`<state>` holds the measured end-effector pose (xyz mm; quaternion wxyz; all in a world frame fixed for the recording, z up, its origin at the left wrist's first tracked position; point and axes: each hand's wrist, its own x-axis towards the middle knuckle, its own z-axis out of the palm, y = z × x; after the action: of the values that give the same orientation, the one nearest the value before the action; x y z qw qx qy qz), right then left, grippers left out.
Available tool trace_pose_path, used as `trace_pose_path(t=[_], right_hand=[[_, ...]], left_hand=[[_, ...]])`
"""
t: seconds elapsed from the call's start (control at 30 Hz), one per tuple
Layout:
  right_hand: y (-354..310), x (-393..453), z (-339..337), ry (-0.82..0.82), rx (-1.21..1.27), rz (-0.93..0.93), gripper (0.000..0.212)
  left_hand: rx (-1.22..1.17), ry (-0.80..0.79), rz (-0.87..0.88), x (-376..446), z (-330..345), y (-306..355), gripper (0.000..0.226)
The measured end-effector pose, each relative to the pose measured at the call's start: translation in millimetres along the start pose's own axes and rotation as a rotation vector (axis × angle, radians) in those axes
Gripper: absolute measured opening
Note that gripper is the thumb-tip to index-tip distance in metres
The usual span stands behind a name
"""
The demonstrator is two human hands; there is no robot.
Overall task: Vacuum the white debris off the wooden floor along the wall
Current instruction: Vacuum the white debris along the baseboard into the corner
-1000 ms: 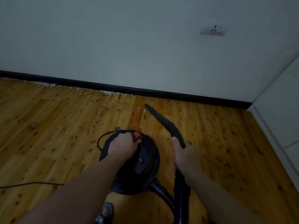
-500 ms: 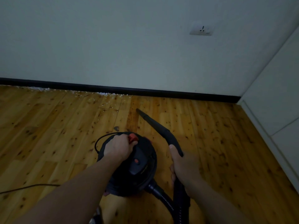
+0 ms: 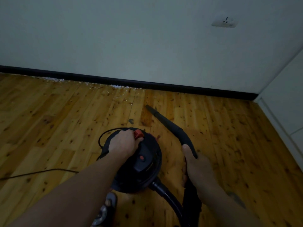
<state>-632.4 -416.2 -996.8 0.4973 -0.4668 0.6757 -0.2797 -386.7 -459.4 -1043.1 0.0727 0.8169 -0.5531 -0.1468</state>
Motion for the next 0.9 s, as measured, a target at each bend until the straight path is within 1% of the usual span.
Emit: trace_pose_path(t=[0.27,0.4,0.53,0.73,0.9], right_hand=[[5.3,-26.4,13.2,-0.015,0.072,0.000,0.055],[5.7,-34.6,21.2,-0.062,0.046,0.000,0.058],[6.7,-43.7,19.9,-0.111,-0.002,0.042,0.061],[-4.6,-46.4,30.8,-0.113,-0.012,0.019,0.062],[-16.6,-46.8,46.8,-0.174,-0.039,-0.004,0.058]], left_hand=[[-0.013,-0.042,0.045,-11.8,-4.9,-15.9,0.044],[-0.014,-0.047,0.044,-15.3,-8.7,-26.3,0.044],[-0.008,-0.046,0.024,-17.5,-12.4,-34.3,0.044],[-0.004,-0.032,-0.002,-19.7,-16.7,-46.3,0.043],[-0.005,-0.017,-0.025,-23.5,-19.8,-58.8,0.042]])
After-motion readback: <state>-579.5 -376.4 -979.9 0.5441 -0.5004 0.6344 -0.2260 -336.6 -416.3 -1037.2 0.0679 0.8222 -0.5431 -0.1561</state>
